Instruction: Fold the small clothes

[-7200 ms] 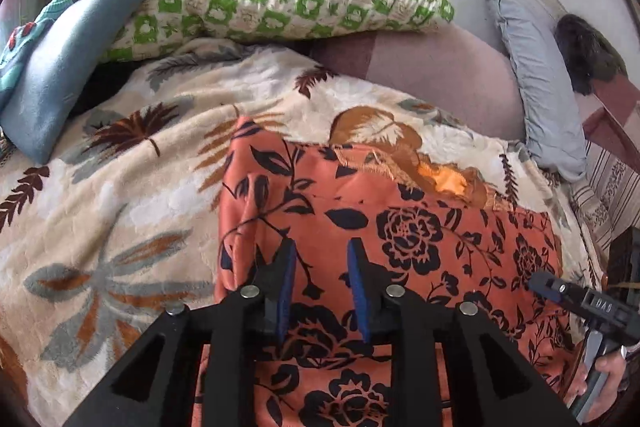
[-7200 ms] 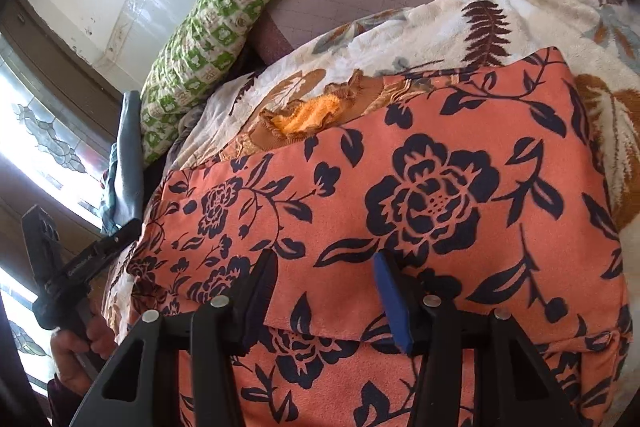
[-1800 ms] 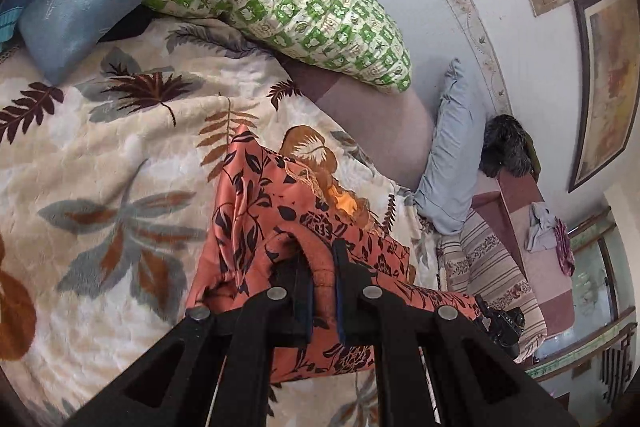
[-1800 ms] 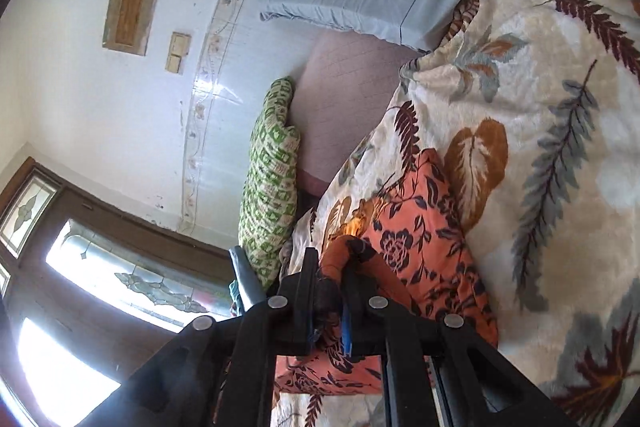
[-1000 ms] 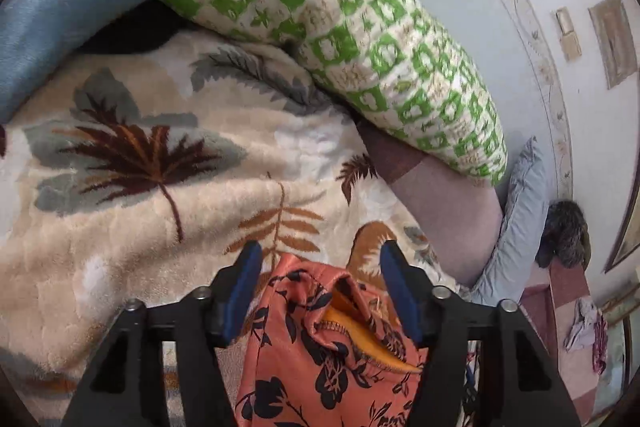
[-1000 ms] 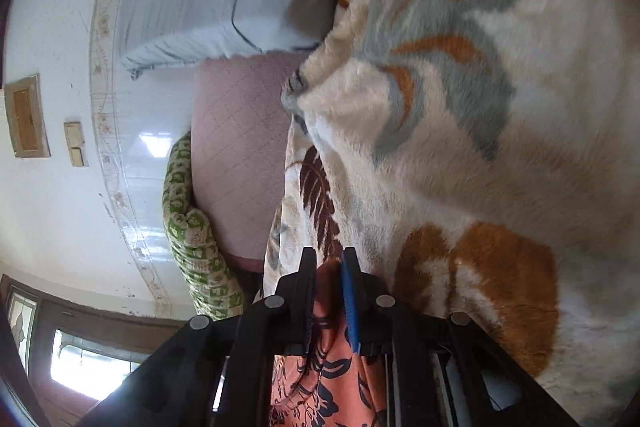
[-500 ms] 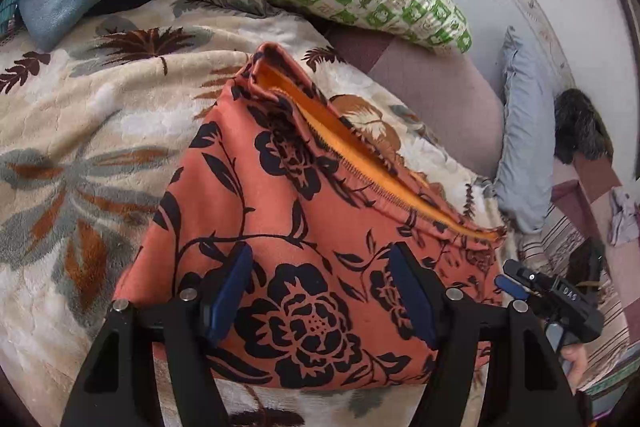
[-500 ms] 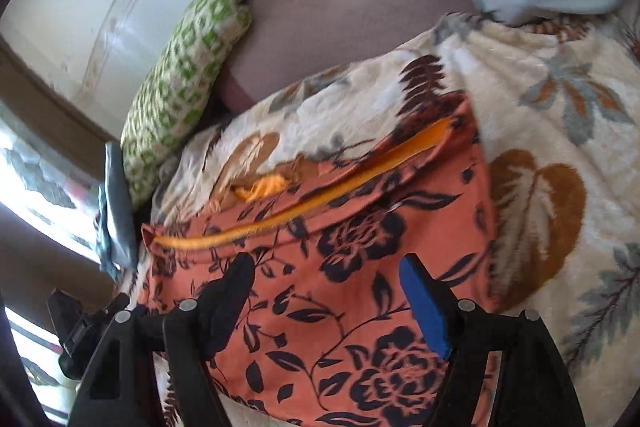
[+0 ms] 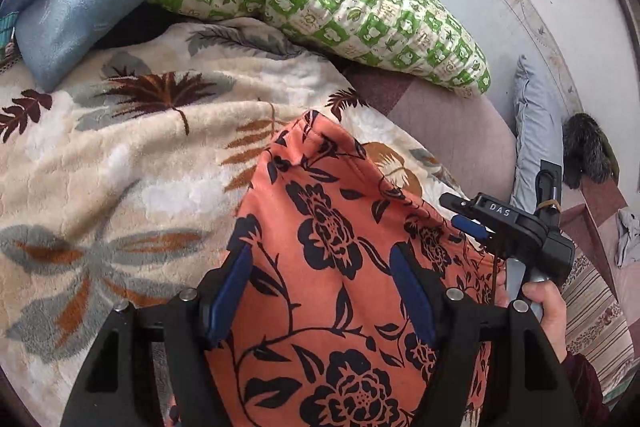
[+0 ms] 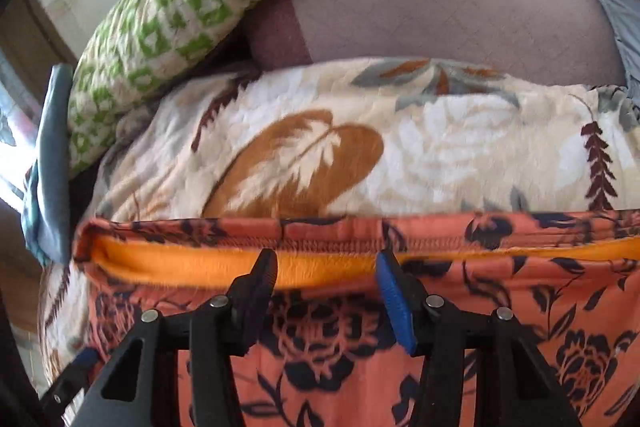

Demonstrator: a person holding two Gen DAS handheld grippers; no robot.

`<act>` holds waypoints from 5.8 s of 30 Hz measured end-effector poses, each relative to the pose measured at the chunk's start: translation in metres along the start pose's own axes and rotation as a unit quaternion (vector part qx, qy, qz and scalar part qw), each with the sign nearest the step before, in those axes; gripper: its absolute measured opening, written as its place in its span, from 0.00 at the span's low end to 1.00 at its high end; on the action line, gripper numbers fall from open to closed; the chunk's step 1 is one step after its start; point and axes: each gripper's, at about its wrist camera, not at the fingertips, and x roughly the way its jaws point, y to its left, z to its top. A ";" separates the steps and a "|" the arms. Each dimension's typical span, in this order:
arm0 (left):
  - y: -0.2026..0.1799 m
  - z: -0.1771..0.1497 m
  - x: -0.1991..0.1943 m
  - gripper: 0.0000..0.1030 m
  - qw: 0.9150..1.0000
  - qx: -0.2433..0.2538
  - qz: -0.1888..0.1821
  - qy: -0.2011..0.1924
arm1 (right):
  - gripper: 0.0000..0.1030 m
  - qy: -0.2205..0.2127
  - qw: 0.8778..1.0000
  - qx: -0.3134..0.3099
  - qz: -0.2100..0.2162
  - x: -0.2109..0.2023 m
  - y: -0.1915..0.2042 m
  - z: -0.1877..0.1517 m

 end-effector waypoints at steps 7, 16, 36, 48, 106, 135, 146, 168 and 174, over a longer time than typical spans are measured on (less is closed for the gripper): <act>0.004 -0.003 0.003 0.70 0.998 0.004 0.057 0.031 | 0.54 0.017 0.998 -0.030 0.050 -0.039 0.009 -0.015; 0.015 -0.007 0.003 0.70 0.994 0.018 0.094 0.046 | 0.54 0.113 0.985 -0.102 0.083 0.026 0.115 -0.052; 0.031 -0.009 0.015 0.75 0.984 0.045 0.161 0.066 | 0.54 0.018 0.999 0.031 -0.018 -0.095 -0.051 -0.067; 0.018 -0.008 -0.008 0.74 0.987 0.038 0.154 0.023 | 0.54 -0.016 0.999 0.006 -0.039 -0.137 -0.109 -0.145; 0.021 -0.037 -0.008 0.59 0.989 0.018 0.101 0.106 | 0.59 -0.029 0.995 -0.091 0.013 -0.119 -0.023 -0.172; 0.020 -0.043 0.007 0.36 0.998 -0.015 0.062 0.012 | 0.29 -0.084 0.994 -0.076 0.014 -0.131 -0.026 -0.161; 0.013 -0.040 0.003 0.08 0.997 -0.003 0.076 -0.022 | 0.23 -0.024 0.999 -0.035 0.007 -0.092 -0.059 -0.152; -0.222 -0.081 0.000 0.04 0.979 0.175 -0.104 0.009 | 0.22 0.039 0.943 0.220 0.248 -0.105 -0.160 -0.154; -0.287 -0.124 0.041 0.04 0.971 0.180 -0.149 0.060 | 0.33 0.023 0.789 0.373 0.488 -0.111 -0.232 -0.173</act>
